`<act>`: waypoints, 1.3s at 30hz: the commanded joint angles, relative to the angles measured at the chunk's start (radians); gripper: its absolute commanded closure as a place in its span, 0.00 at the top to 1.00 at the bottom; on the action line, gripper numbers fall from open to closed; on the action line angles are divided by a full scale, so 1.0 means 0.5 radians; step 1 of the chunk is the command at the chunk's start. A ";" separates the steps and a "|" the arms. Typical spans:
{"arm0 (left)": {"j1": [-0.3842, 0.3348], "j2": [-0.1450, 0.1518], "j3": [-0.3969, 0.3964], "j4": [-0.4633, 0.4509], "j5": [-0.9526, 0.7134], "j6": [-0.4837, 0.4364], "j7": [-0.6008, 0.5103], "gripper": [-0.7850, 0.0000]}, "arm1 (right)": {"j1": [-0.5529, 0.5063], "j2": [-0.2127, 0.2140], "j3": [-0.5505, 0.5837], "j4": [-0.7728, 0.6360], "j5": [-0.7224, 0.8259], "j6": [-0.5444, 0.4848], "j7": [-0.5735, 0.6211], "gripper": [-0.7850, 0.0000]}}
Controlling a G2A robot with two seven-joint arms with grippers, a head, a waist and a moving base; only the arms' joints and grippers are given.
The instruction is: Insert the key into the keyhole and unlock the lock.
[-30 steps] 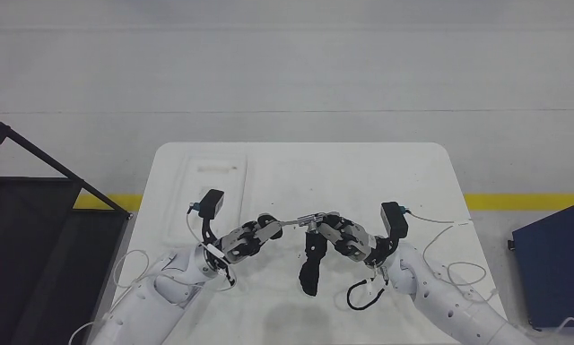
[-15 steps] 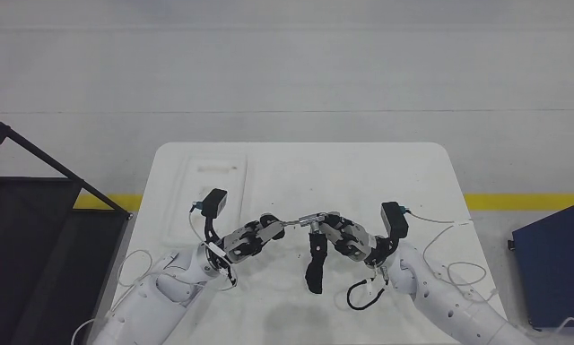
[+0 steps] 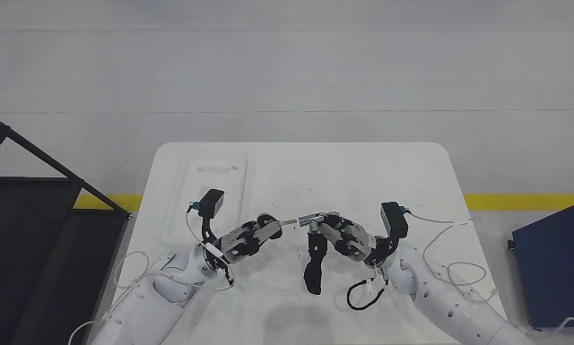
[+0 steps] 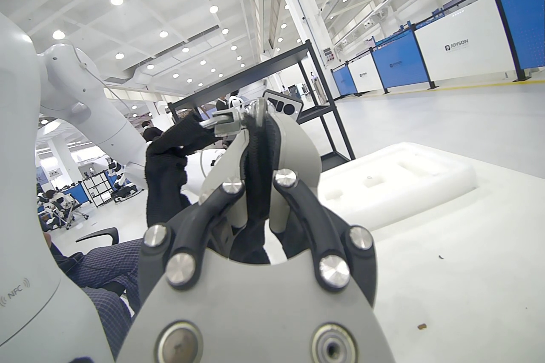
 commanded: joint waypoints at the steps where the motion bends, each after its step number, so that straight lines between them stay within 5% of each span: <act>1: 0.000 0.000 0.003 -0.002 -0.008 0.000 -0.014 0.00 | 0.000 0.000 0.000 0.000 0.000 0.000 0.000 0.00; 28: -0.034 -0.018 0.014 -0.003 -0.003 0.000 -0.071 0.00 | 0.000 0.000 0.000 0.000 0.000 0.000 0.000 0.00; 39: 0.001 -0.015 -0.115 -0.041 0.200 0.000 0.033 0.00 | 0.000 0.000 0.000 0.000 0.000 0.000 0.000 0.00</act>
